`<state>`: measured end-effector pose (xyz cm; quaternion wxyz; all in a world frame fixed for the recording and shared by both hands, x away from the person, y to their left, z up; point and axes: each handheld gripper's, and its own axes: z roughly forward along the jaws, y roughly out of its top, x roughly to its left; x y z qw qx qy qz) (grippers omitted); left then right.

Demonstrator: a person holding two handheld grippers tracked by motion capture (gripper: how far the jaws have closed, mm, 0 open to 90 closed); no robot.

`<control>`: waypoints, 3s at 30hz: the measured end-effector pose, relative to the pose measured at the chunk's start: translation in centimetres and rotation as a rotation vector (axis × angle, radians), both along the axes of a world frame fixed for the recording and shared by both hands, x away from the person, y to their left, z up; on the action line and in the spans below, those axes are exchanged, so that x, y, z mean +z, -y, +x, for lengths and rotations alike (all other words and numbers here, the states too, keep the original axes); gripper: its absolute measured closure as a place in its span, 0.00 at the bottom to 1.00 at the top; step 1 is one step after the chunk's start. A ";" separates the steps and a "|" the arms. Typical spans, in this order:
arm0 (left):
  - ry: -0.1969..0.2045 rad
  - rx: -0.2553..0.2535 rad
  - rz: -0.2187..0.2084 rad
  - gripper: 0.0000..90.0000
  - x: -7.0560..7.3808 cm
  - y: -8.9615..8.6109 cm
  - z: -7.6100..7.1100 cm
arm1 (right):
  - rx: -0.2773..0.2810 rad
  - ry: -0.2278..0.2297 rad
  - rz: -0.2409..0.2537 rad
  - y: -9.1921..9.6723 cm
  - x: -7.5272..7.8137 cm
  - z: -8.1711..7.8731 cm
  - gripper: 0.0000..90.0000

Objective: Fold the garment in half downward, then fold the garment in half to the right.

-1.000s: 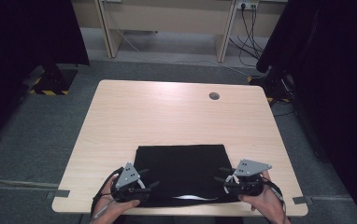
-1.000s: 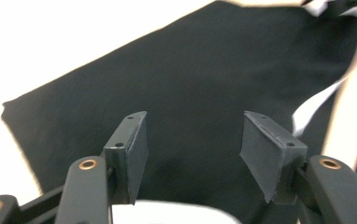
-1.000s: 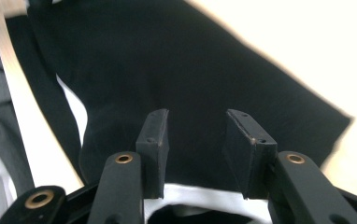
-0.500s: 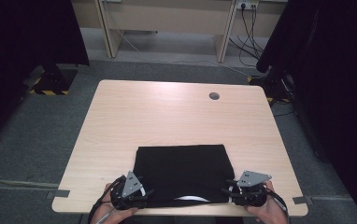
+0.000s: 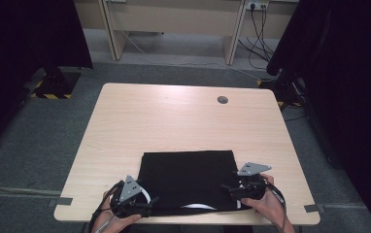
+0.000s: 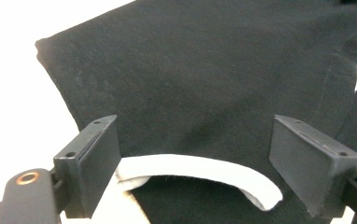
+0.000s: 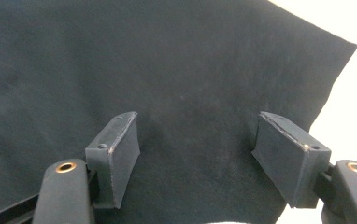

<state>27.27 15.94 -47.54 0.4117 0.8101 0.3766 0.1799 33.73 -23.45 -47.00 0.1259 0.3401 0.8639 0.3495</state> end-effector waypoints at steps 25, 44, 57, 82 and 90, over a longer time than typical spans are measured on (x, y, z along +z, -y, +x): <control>-0.062 -0.029 -0.018 0.09 -0.7 0.5 2.4 | -0.048 0.024 0.006 6.7 -0.2 2.2 0.36; -0.093 -0.045 0.082 0.00 -1.0 1.4 3.6 | -0.112 0.041 0.051 6.5 1.6 0.3 0.29; -0.109 -0.030 0.038 0.00 -1.0 0.9 3.7 | -0.164 0.026 -0.017 7.6 0.0 0.2 0.33; -0.081 -0.089 0.031 0.01 -0.9 2.3 2.3 | -0.253 0.015 -0.023 8.3 0.1 -0.3 0.32; -0.071 -0.170 0.051 0.01 -1.2 5.5 1.2 | -0.257 0.014 -0.022 8.2 0.0 -0.4 0.32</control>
